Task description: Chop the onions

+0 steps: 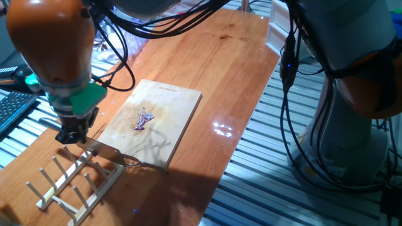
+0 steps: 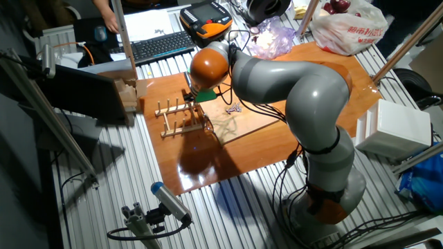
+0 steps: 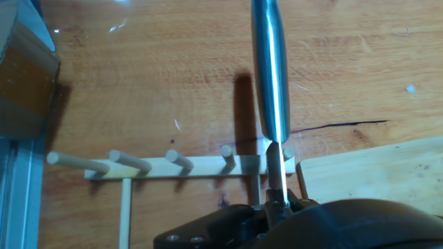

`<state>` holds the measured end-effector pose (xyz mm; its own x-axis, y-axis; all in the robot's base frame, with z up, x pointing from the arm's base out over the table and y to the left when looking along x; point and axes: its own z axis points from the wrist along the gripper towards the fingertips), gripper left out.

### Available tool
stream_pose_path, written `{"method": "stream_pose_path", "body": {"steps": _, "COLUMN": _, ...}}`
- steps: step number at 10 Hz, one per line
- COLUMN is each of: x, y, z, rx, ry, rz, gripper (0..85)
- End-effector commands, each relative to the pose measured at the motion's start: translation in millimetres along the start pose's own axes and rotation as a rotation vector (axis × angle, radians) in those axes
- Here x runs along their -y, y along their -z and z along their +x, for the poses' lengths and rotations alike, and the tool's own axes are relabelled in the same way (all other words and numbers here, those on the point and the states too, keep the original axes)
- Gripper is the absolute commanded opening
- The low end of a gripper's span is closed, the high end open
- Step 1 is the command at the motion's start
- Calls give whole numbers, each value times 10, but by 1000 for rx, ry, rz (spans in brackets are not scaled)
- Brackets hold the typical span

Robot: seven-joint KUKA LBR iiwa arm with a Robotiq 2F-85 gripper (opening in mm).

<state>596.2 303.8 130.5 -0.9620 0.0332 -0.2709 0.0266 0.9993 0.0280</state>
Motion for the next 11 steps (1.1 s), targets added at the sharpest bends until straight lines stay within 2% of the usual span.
{"method": "stream_pose_path", "body": {"steps": 1, "x": -10, "y": -20, "z": 15, "rx": 8, "ry": -2, "rz": 1, "gripper": 0}}
{"method": "stream_pose_path", "body": {"steps": 3, "x": -11, "y": -60, "z": 12, "rx": 9, "ry": -2, "rz": 1, "gripper": 0}}
{"method": "stream_pose_path", "body": {"steps": 5, "x": -12, "y": -82, "z": 10, "rx": -5, "ry": -5, "rz": 1, "gripper": 0}}
{"method": "stream_pose_path", "body": {"steps": 6, "x": -15, "y": -94, "z": 16, "rx": -11, "ry": -8, "rz": 3, "gripper": 170}}
{"method": "stream_pose_path", "body": {"steps": 10, "x": -28, "y": -162, "z": 48, "rx": -9, "ry": -16, "rz": 19, "gripper": 170}}
{"method": "stream_pose_path", "body": {"steps": 11, "x": -32, "y": -197, "z": 60, "rx": -1, "ry": -20, "rz": 19, "gripper": 340}}
